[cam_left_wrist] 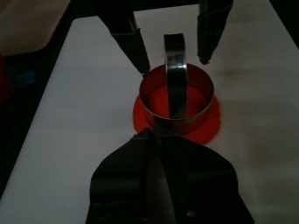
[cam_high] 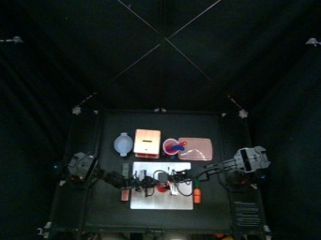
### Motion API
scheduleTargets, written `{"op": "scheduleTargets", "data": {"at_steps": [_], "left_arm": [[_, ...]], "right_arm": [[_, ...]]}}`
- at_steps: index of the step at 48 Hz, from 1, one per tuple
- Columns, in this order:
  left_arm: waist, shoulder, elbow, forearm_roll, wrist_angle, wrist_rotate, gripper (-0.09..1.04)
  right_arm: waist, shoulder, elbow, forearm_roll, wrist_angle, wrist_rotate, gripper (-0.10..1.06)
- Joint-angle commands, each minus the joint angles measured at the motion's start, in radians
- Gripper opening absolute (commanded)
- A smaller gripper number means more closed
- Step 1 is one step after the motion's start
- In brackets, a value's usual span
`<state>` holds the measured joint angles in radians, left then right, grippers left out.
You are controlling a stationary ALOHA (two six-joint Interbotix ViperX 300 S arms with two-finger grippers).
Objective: Get the cutter from the drawer then cut the dough then place the extra dough in the bowl
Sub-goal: Cut the dough
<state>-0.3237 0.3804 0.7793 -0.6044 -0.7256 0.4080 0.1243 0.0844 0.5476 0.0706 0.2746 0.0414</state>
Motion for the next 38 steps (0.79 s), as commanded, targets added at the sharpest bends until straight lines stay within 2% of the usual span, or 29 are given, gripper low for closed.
{"op": "scheduleTargets", "data": {"at_steps": [1, 7, 24, 38], "left_arm": [[-0.006, -0.002, -0.015, -0.003, 0.008, 0.0, 0.58], [-0.006, 0.0, -0.015, -0.003, 0.008, 0.0, 0.58], [-0.006, 0.0, -0.012, -0.017, 0.008, 0.0, 0.58], [-0.006, 0.0, -0.011, -0.031, 0.008, 0.0, 0.58]], "right_arm": [[-0.003, -0.012, -0.032, 0.0, 0.025, 0.002, 0.78], [-0.002, -0.006, -0.041, 0.0, 0.037, 0.002, 0.74], [0.0, -0.006, -0.048, -0.011, 0.038, 0.0, 0.43], [0.005, -0.077, -0.051, -0.012, 0.038, -0.002, 0.41]]}}
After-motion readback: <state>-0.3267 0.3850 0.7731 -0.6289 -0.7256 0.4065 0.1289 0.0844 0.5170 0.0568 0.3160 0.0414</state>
